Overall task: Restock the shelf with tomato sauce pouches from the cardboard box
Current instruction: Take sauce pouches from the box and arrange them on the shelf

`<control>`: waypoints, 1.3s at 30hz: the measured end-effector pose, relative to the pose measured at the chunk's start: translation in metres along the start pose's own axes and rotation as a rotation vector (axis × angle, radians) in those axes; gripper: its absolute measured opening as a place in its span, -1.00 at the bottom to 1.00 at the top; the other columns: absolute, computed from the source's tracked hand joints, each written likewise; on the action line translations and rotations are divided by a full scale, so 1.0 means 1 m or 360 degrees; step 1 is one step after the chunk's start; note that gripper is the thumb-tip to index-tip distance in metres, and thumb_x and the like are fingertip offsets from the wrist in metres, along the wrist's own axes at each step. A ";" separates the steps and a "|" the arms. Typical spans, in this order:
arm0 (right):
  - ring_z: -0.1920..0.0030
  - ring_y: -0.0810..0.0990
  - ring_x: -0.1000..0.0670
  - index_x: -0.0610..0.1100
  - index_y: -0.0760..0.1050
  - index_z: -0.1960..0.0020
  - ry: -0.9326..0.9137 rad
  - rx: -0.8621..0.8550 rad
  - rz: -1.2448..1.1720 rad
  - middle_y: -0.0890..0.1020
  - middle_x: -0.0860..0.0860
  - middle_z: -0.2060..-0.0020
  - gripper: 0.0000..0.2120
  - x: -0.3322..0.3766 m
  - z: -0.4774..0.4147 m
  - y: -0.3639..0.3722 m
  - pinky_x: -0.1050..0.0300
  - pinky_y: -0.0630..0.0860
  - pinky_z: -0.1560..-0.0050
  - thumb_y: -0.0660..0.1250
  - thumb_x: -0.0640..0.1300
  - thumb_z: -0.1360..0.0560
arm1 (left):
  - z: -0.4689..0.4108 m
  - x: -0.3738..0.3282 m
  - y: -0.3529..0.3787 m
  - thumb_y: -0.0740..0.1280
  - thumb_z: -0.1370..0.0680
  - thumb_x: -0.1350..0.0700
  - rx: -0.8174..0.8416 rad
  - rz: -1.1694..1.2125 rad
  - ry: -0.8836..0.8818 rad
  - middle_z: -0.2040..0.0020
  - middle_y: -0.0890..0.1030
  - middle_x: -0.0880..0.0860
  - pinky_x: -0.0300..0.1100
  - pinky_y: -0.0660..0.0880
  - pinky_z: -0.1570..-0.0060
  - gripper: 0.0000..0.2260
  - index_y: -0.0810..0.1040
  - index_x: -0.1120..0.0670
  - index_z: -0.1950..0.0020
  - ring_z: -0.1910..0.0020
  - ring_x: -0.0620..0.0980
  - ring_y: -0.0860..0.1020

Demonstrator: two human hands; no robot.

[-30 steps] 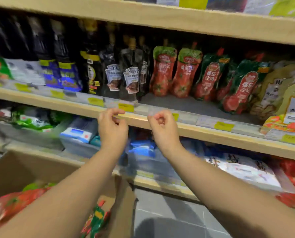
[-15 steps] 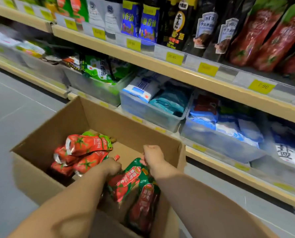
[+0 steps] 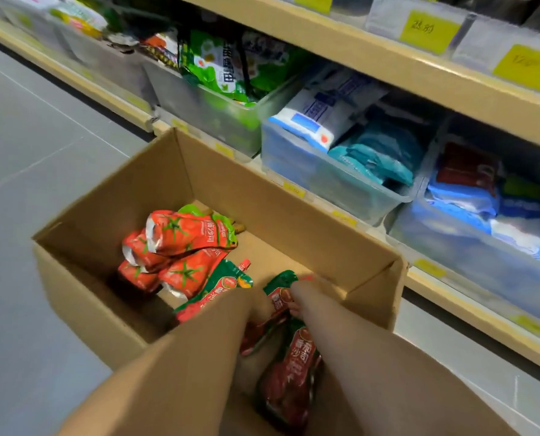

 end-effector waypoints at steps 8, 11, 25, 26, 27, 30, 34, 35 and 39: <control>0.33 0.35 -0.08 -0.23 0.31 -0.34 0.0213 0.0003 0.0083 0.46 -0.16 0.09 -0.63 -0.014 -0.012 0.003 0.07 0.44 0.36 0.19 -0.18 -0.55 | -0.008 0.011 0.000 0.19 -0.55 0.06 -0.0119 0.0185 -0.0164 -0.34 0.46 0.19 -0.02 0.40 -0.29 -0.57 0.34 0.19 -0.39 -0.28 0.15 0.47; 0.04 0.53 -0.11 -0.27 0.37 -0.28 0.0089 -0.0024 0.0212 0.52 -0.16 0.01 -0.67 -0.010 -0.020 -0.002 0.07 0.53 -0.09 0.22 -0.19 -0.55 | -0.007 0.017 0.001 0.21 -0.52 0.13 -0.0116 0.0272 -0.0152 -0.26 0.52 0.18 -0.02 0.48 -0.22 -0.62 0.40 0.17 -0.33 -0.19 0.14 0.53; 0.19 0.58 0.00 -0.15 0.53 0.09 -0.0844 0.0423 -0.0337 0.62 -0.08 0.15 -0.92 0.072 0.053 0.011 0.16 0.53 0.12 0.41 -0.19 -0.44 | 0.024 0.049 -0.067 0.13 -0.62 0.12 -0.0974 0.1435 0.0093 -0.03 0.58 0.27 -0.16 0.47 -0.01 -0.78 0.51 0.20 -0.03 0.04 0.08 0.51; 0.15 0.58 -0.04 -0.13 0.53 0.11 -0.0900 0.0446 -0.0377 0.62 -0.10 0.12 -0.94 0.079 0.061 0.004 0.09 0.52 0.05 0.41 -0.20 -0.44 | 0.031 0.048 -0.072 0.15 -0.61 0.11 -0.1009 0.1491 0.0175 0.15 0.56 0.18 -0.24 0.46 0.18 -0.80 0.49 0.13 0.14 0.19 0.03 0.48; 0.12 0.57 -0.05 -0.10 0.54 0.14 -0.0967 0.0433 -0.0387 0.62 -0.11 0.11 -0.94 0.086 0.070 -0.007 0.08 0.52 0.04 0.41 -0.20 -0.44 | 0.039 0.042 -0.079 0.18 -0.60 0.09 -0.1029 0.1485 0.0256 0.26 0.52 0.10 -0.28 0.42 0.31 -0.77 0.45 0.08 0.24 0.29 -0.02 0.44; 0.14 0.58 -0.02 -0.04 0.55 0.17 -0.1129 0.0329 -0.0411 0.64 -0.12 0.09 -0.92 0.106 0.095 -0.044 0.17 0.51 0.11 0.44 -0.18 -0.42 | 0.062 0.017 -0.102 0.22 -0.59 0.06 -0.1079 0.1506 0.0472 0.27 0.50 0.08 -0.23 0.36 0.32 -0.80 0.47 0.11 0.19 0.30 -0.02 0.44; 0.17 0.58 0.03 -0.04 0.54 0.13 -0.1259 0.0255 -0.0483 0.64 -0.07 0.11 -0.95 0.124 0.134 -0.090 0.21 0.48 0.17 0.40 -0.09 -0.45 | 0.109 -0.024 -0.138 0.25 -0.56 0.04 -0.1260 0.1455 0.0689 0.34 0.49 -0.04 -0.21 0.41 0.32 -0.80 0.47 0.02 0.25 0.34 -0.11 0.45; 0.17 0.57 0.03 -0.04 0.54 0.10 -0.1293 0.0233 -0.0431 0.64 -0.04 0.13 -0.91 0.125 0.142 -0.100 0.21 0.47 0.17 0.38 -0.04 -0.47 | 0.120 -0.032 -0.143 0.26 -0.56 0.03 -0.1266 0.1491 0.0729 0.34 0.50 -0.03 -0.17 0.45 0.29 -0.79 0.47 0.00 0.29 0.33 -0.07 0.47; 0.20 0.55 0.13 -0.03 0.54 0.07 -0.1449 0.0139 -0.0174 0.61 0.08 0.21 -0.85 0.122 0.175 -0.137 0.40 0.47 0.26 0.33 0.04 -0.49 | 0.152 -0.066 -0.158 0.26 -0.55 0.02 -0.1221 0.1702 0.0838 0.18 0.59 0.21 0.03 0.53 0.03 -0.76 0.46 0.01 0.31 0.16 0.15 0.57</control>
Point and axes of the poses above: each hand's wrist, its own z-axis away from the middle knuckle, its own y-axis out of the palm, x = y × z, the point moved 10 cm from there along -z, towards the middle knuckle
